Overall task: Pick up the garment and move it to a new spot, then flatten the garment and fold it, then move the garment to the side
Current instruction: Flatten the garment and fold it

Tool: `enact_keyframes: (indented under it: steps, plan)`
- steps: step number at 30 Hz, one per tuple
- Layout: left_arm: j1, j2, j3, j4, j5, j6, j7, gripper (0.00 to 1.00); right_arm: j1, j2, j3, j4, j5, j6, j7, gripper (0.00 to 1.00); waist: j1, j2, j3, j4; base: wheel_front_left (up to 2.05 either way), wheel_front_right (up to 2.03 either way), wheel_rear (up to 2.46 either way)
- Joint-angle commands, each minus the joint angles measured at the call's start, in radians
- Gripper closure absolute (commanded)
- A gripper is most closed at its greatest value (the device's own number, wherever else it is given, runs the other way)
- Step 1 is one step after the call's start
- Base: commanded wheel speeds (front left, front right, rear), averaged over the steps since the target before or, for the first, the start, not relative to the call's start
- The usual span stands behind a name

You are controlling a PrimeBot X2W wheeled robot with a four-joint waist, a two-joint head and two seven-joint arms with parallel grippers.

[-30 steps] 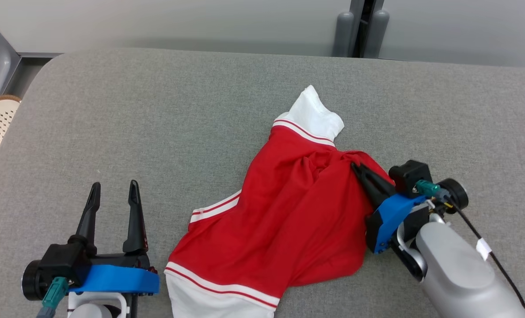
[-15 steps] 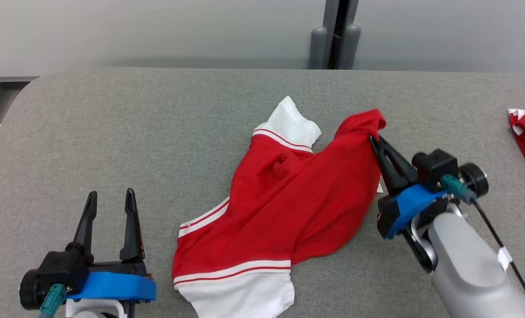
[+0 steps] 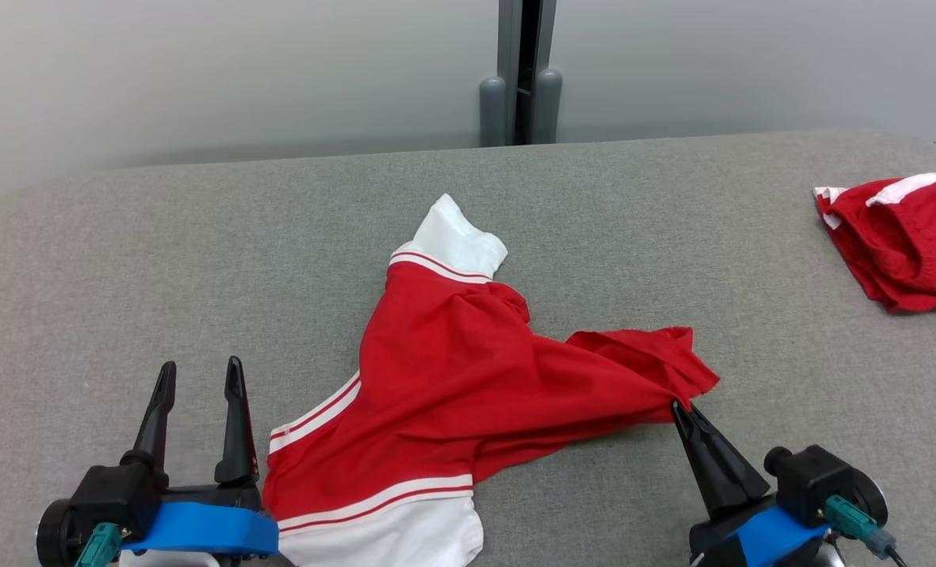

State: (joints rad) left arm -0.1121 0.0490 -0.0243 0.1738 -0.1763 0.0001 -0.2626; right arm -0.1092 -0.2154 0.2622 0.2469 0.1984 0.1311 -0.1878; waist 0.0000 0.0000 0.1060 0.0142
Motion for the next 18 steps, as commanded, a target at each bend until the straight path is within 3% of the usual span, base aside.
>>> enact_keyframes:
  steps: [1,9,14,16,18]
  plan:
    - [0.012,0.003,0.004,-0.002,0.001,0.001,-0.003,0.0,0.038,0.007,-0.009,-0.043,-0.004,-0.001,0.02,1.0,0.0,0.0,-0.002,-0.01,0.0,0.0,0.0]
    - [0.019,0.003,0.014,0.0,-0.001,0.0,-0.003,0.0,0.255,0.021,-0.06,-0.352,-0.004,-0.001,0.265,1.0,0.0,0.0,0.0,-0.045,0.0,0.0,0.0]
    - [0.017,0.003,0.011,-0.003,-0.004,0.005,-0.003,0.0,0.334,0.026,-0.093,-0.445,0.01,-0.001,0.392,0.98,0.0,0.0,0.003,-0.061,0.0,0.0,0.0]
    - [0.017,0.003,0.01,-0.002,-0.004,0.005,-0.003,0.0,0.34,0.026,-0.105,-0.469,0.007,-0.001,0.402,0.05,0.0,0.0,0.003,-0.065,0.0,0.0,0.0]
    - [0.015,0.003,0.01,-0.001,-0.004,0.005,-0.003,0.0,0.338,0.03,-0.113,-0.487,0.003,-0.001,0.405,0.0,0.0,0.0,0.002,-0.066,0.0,0.0,0.0]
